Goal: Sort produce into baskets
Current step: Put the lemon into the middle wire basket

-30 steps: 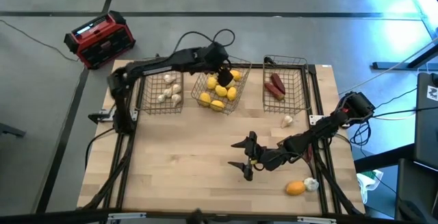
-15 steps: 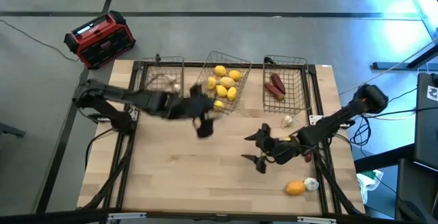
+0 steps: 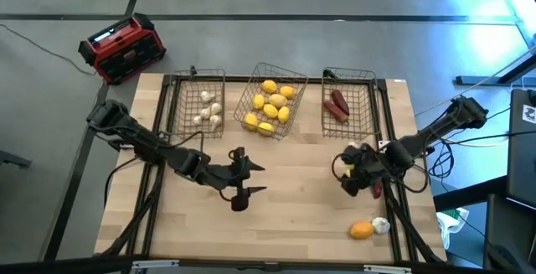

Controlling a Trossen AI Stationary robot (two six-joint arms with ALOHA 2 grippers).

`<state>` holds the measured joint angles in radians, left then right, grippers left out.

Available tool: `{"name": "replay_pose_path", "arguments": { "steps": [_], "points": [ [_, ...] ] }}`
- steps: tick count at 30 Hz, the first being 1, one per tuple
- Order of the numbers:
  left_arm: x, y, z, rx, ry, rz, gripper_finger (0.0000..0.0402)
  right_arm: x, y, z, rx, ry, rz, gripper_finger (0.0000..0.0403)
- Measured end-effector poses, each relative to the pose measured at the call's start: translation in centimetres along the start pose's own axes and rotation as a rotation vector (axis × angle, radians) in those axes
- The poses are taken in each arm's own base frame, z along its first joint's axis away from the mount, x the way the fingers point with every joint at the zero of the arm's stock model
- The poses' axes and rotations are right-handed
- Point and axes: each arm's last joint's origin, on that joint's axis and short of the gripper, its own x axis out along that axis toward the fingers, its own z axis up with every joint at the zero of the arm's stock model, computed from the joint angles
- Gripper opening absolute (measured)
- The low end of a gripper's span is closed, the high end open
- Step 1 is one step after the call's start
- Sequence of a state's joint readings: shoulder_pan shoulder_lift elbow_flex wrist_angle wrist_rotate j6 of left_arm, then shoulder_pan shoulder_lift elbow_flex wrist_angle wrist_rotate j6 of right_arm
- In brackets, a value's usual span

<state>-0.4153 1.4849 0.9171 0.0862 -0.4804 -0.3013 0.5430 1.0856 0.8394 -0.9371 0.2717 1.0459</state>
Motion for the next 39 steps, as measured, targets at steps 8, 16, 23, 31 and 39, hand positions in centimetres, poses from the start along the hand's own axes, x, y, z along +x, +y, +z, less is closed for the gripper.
{"name": "replay_pose_path", "arguments": {
  "steps": [8,16,23,31,39],
  "points": [
    [0.2,0.5,-1.5,-0.036,-0.017,0.004,0.0276,0.6,-1.8,-1.7,0.248,0.200,-0.143,0.0330],
    [0.3,0.6,-1.6,-0.040,-0.017,0.007,0.0276,2.5,-3.0,-3.2,0.321,0.281,-0.191,0.0330],
    [0.3,0.6,-1.6,-0.026,-0.023,0.028,0.0276,3.9,-3.0,-3.7,0.334,0.263,-0.131,0.0330],
    [0.3,0.7,-1.6,-0.043,-0.025,0.034,0.0276,5.5,-3.4,-4.5,0.372,0.271,-0.089,0.0330],
    [0.3,0.7,-1.4,-0.060,-0.050,0.049,0.0276,6.6,-4.1,-5.2,0.371,0.265,-0.093,0.0330]
  ]
}}
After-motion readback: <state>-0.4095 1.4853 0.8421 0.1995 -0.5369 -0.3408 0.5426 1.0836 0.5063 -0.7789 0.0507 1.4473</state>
